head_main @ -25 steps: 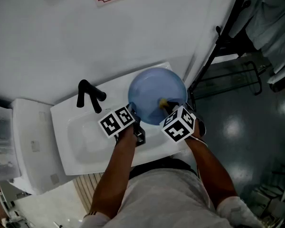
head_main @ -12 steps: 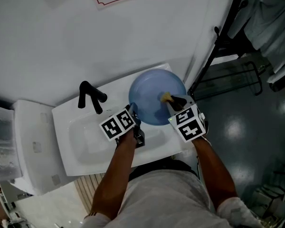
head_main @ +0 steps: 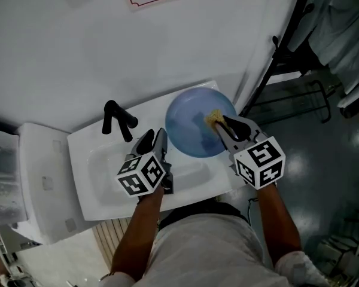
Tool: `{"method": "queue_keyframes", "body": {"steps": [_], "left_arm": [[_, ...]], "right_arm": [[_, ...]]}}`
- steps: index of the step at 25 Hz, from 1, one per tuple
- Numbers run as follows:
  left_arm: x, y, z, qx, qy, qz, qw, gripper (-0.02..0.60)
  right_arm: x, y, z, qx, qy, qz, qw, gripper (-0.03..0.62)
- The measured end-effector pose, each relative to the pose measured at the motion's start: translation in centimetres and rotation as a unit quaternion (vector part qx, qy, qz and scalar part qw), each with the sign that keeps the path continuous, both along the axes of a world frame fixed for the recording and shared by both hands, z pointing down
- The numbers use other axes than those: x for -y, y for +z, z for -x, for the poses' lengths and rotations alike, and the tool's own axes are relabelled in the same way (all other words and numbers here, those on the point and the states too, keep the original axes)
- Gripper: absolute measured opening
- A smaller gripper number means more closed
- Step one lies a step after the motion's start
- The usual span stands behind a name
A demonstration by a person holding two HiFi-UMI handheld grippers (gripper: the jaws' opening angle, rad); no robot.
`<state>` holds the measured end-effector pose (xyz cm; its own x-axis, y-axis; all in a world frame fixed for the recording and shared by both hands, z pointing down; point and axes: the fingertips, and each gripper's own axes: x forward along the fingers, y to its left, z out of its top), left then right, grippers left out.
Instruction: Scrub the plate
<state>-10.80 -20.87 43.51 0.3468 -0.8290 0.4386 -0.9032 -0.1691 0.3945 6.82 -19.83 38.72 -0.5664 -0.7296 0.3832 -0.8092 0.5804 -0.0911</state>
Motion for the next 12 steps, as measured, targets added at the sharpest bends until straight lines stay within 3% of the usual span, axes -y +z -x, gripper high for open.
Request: {"method": "queue_keyframes", "body": {"steps": [3,5,8,12], "left_arm": [[-0.4,-3.7,-0.1,0.006,0.022,-0.067,0.9975,0.141],[-0.8,-6.2,-0.6,0.005,0.043,-0.114,0.9926,0.097],[-1.8,-9.6,-1.8,0.010,0.081,-0.177,0.9808,0.050],[-3.4,-13.0,-3.3,0.023,0.120,-0.237,0.9639,0.032]], "right_arm": [[-0.6,-2.6,0.4,0.043,-0.004,-0.029,0.999,0.063],[-1.2,-4.4,0.8,0.074,-0.012,-0.050,0.996,0.063],[-2.1,-7.0,1.2,0.114,-0.028,-0.080,0.990,0.063],[-3.2,-9.2,1.5,0.160,-0.039,-0.105,0.981,0.063]]}}
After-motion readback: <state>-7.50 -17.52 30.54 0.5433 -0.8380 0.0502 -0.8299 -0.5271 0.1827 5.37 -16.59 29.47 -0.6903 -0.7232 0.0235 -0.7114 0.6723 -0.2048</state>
